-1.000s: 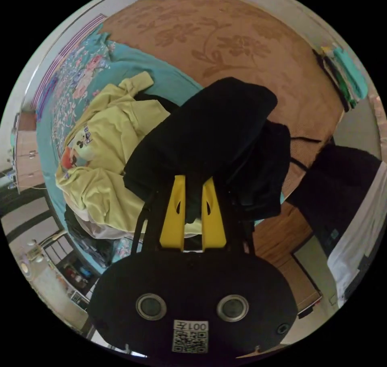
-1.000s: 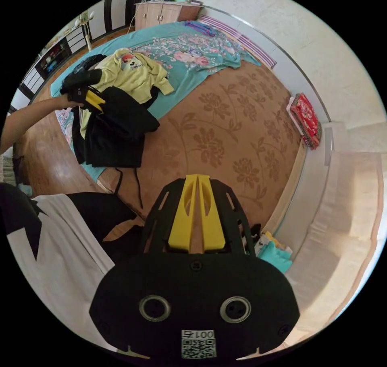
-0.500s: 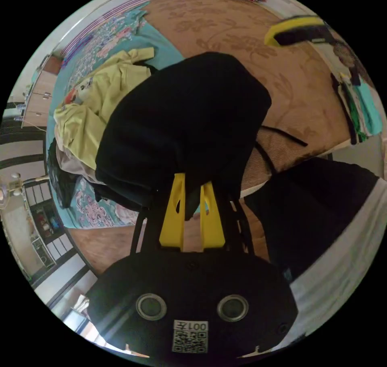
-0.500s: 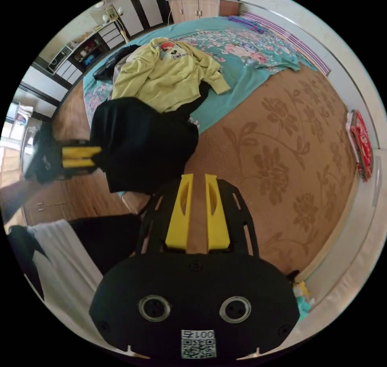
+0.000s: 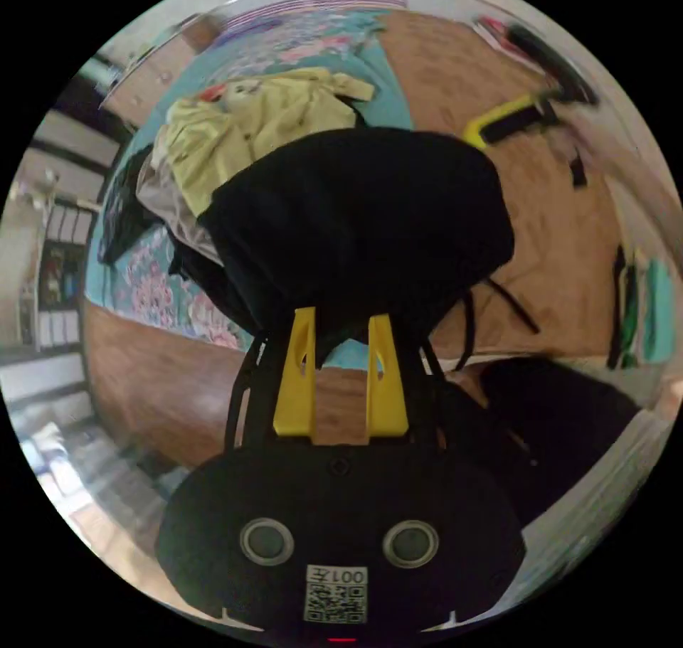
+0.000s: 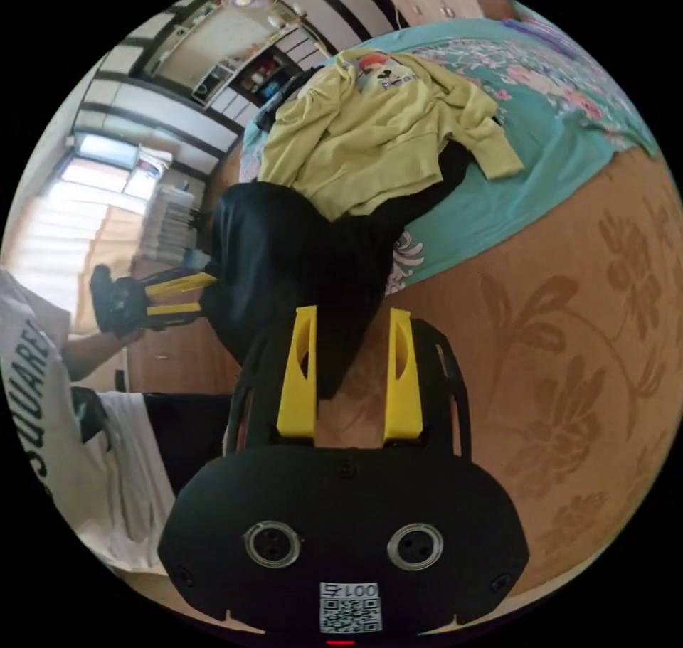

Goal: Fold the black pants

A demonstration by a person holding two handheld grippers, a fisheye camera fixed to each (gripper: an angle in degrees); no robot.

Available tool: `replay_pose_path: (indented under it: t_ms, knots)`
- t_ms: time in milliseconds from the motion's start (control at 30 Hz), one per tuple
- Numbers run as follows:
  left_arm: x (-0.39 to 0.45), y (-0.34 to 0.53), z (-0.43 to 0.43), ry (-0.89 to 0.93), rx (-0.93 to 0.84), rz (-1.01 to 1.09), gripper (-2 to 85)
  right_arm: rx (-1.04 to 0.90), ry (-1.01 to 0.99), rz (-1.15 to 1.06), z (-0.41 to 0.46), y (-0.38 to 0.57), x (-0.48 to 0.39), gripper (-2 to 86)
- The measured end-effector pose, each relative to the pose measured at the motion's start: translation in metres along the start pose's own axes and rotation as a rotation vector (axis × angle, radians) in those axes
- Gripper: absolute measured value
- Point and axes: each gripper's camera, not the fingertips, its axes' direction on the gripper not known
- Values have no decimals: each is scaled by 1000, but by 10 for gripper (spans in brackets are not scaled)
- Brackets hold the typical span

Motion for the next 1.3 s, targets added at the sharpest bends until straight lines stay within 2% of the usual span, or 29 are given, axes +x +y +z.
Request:
replay_pose_path:
  t_ms: [67, 267, 333, 400, 467, 500, 600, 767, 867, 1000, 1100, 1133, 1200, 1233, 1300]
  knots:
    - [-47, 7, -2, 192, 102, -143, 98, 46, -96, 31, -6, 22, 14, 168]
    - [-104, 2, 46, 360, 194, -272, 84, 138, -446, 144, 52, 62, 60, 184]
    - [-105, -1, 59, 337, 195, -267, 75, 213, -579, 183, 75, 58, 71, 159]
    - [-100, -11, 68, 242, 178, -216, 61, 296, -648, 261, 94, 59, 88, 97]
    - [-95, -30, 65, 124, 197, -179, 48, 394, -698, 234, 90, 71, 95, 64]
    - [-94, -35, 61, 122, 220, -170, 46, 505, -785, 222, 79, 84, 98, 49]
    - [-94, -54, 31, 276, 374, -103, 41, 731, -905, 238, 46, 125, 98, 37]
    - [-77, -96, -22, 676, 547, 165, 38, 916, -787, 179, -49, 206, 68, 33]
    - [-56, -145, -49, 829, 578, 318, 36, 979, -666, 225, -101, 251, 53, 32]
    - [-13, -260, -56, 854, 553, 451, 36, 1039, -491, 348, -142, 277, 100, 36]
    - [46, -391, -26, 753, 502, 531, 30, 1089, -382, 459, -138, 280, 191, 41]
    - [71, -443, -4, 684, 430, 515, 18, 1094, -366, 484, -134, 280, 214, 42]
    - [93, -504, 29, 646, 329, 428, 2, 1042, -332, 649, -110, 282, 294, 51]
    - [103, -527, 45, 628, 295, 394, -3, 1001, -284, 672, -103, 281, 305, 54]
    - [111, -536, 60, 601, 325, 365, -5, 867, -70, 680, -76, 286, 312, 53]
